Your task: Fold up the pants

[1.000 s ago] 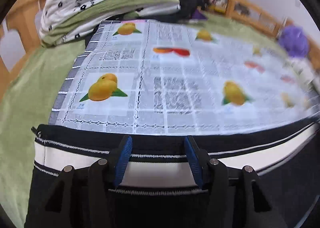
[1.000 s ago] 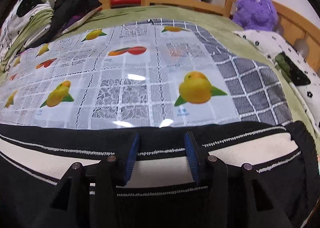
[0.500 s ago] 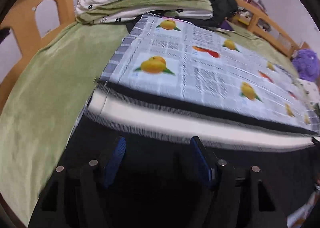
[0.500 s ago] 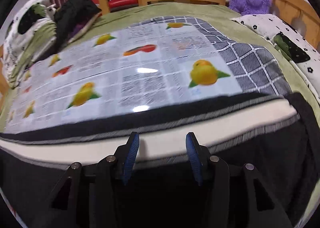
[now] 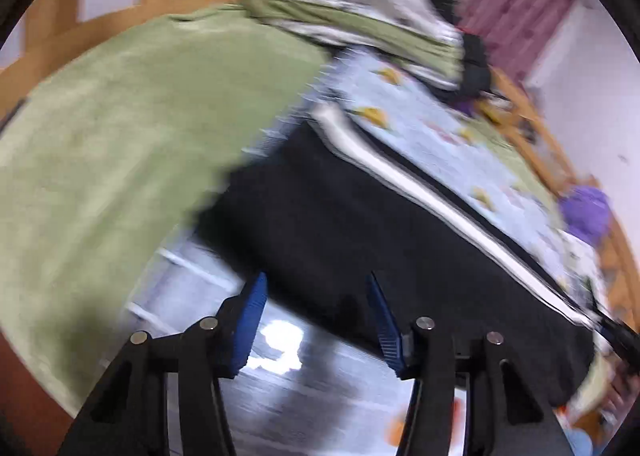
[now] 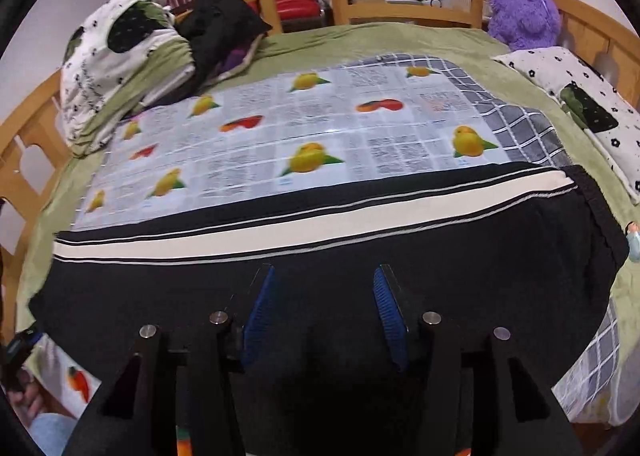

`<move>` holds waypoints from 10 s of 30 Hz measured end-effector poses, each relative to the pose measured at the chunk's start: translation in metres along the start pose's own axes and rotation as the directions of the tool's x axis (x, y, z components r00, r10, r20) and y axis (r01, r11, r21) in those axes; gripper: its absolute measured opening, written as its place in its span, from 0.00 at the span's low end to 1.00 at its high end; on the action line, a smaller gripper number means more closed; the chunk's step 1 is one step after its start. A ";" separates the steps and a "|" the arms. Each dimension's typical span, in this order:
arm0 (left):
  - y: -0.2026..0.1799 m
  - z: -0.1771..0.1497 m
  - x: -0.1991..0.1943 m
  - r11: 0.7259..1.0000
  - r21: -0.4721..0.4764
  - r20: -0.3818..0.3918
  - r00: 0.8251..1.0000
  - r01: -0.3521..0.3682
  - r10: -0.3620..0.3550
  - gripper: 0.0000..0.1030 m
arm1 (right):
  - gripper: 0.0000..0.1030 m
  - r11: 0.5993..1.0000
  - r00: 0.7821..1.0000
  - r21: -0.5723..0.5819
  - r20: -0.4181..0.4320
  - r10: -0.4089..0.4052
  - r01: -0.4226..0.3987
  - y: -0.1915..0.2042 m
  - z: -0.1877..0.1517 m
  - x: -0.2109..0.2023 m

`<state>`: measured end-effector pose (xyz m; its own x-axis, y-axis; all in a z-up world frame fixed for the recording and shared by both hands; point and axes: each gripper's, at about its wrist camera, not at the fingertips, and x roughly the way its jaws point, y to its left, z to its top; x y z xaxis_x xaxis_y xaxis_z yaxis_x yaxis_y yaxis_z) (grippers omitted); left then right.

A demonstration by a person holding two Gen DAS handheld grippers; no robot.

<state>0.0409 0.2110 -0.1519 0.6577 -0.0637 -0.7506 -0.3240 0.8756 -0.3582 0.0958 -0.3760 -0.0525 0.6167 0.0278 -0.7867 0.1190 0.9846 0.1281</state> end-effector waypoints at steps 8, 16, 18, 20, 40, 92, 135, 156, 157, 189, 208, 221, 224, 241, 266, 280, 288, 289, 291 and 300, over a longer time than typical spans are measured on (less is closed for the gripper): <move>0.039 0.005 0.013 0.990 -0.132 -0.033 0.998 0.042 -0.047 0.46 | 0.52 0.999 0.999 0.030 0.029 0.038 -0.039 0.031 -0.008 -0.027; 0.055 0.022 0.034 0.956 -0.285 0.013 0.998 0.069 -0.068 0.39 | 0.52 0.994 0.997 0.077 0.003 0.073 -0.073 0.030 -0.029 0.000; 0.052 0.027 0.036 0.960 -0.275 0.009 0.998 0.058 -0.058 0.34 | 0.52 0.991 0.996 0.099 0.001 0.089 -0.089 0.024 -0.037 0.006; 0.047 0.032 0.029 0.967 -0.244 0.016 0.997 0.075 -0.073 0.22 | 0.52 0.987 0.995 0.128 -0.002 0.097 -0.096 0.017 -0.044 0.010; -0.300 -0.017 -0.055 0.880 0.472 0.095 0.988 0.061 -0.120 0.17 | 0.52 0.966 0.992 0.255 0.113 -0.062 0.031 -0.130 -0.081 -0.050; -0.194 -0.037 -0.006 0.925 0.379 -0.033 0.999 0.026 -0.015 0.70 | 0.38 0.956 0.980 -0.215 -0.051 0.192 -0.199 0.038 -0.124 -0.003; -0.244 -0.074 -0.040 0.842 0.538 -0.084 0.996 0.038 0.008 0.70 | 0.43 0.997 0.997 -0.041 0.043 0.070 -0.068 -0.006 -0.089 -0.028; -0.233 -0.025 0.031 0.861 0.452 -0.242 0.961 0.235 -0.135 0.70 | 0.57 0.956 0.997 0.288 -0.061 -0.040 0.056 -0.185 -0.104 -0.023; -0.233 -0.026 0.046 0.862 0.442 -0.266 0.954 0.247 -0.137 0.69 | 0.56 0.948 0.997 0.314 -0.072 -0.024 0.045 -0.191 -0.109 -0.013; -0.144 0.094 0.086 0.929 0.369 -0.131 0.987 -0.041 0.096 0.23 | 0.30 0.948 0.952 0.188 -0.122 0.281 -0.256 -0.038 -0.066 0.082; -0.244 -0.063 0.065 0.799 0.553 -0.243 0.963 0.238 -0.118 0.54 | 0.36 0.939 0.999 0.344 0.031 0.013 -0.023 -0.158 -0.024 0.099; -0.149 -0.040 0.011 0.933 0.351 -0.118 0.992 0.075 -0.036 0.53 | 0.73 0.959 0.999 0.277 0.020 0.048 -0.051 -0.136 -0.061 0.068; -0.117 -0.041 0.009 0.958 0.281 -0.130 0.991 0.055 -0.019 0.53 | 0.75 0.964 0.999 0.263 0.047 0.028 -0.039 -0.129 -0.070 0.066; -0.040 -0.018 0.025 0.978 -0.007 -0.059 0.977 0.206 -0.206 0.52 | 1.00 0.995 0.999 0.085 -0.009 -0.052 0.052 -0.095 -0.071 0.082; -0.037 -0.014 0.052 0.927 -0.168 -0.054 0.936 0.334 -0.347 0.51 | 0.85 0.988 0.999 0.148 0.005 0.043 -0.043 -0.112 -0.076 0.022; -0.157 0.027 -0.013 0.967 0.194 -0.023 0.986 0.167 -0.166 0.11 | 0.81 1.000 0.994 0.012 0.105 -0.022 0.021 -0.077 -0.030 -0.053; -0.323 0.009 -0.062 0.843 0.477 -0.056 0.966 0.248 -0.253 0.10 | 0.80 0.995 0.984 0.042 0.154 0.086 -0.094 -0.092 -0.030 -0.050; -0.338 0.001 -0.061 0.829 0.493 -0.067 0.962 0.264 -0.266 0.10 | 0.79 0.994 0.985 0.055 0.145 0.088 -0.097 -0.100 -0.031 -0.046; -0.368 -0.017 -0.054 0.802 0.508 -0.104 0.946 0.315 -0.307 0.10 | 0.76 0.990 0.988 0.105 0.130 0.079 -0.093 -0.117 -0.037 -0.040; -0.434 -0.105 0.014 0.728 0.410 -0.356 0.831 0.550 -0.427 0.10 | 0.76 0.964 0.995 0.265 0.098 0.005 -0.031 -0.184 -0.061 -0.037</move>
<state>0.1194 -0.2205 -0.0656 0.4426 -0.5975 -0.6686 0.4047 0.7985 -0.4457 0.0033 -0.5480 -0.0839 0.6908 0.0156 -0.7229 0.3018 0.9023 0.3078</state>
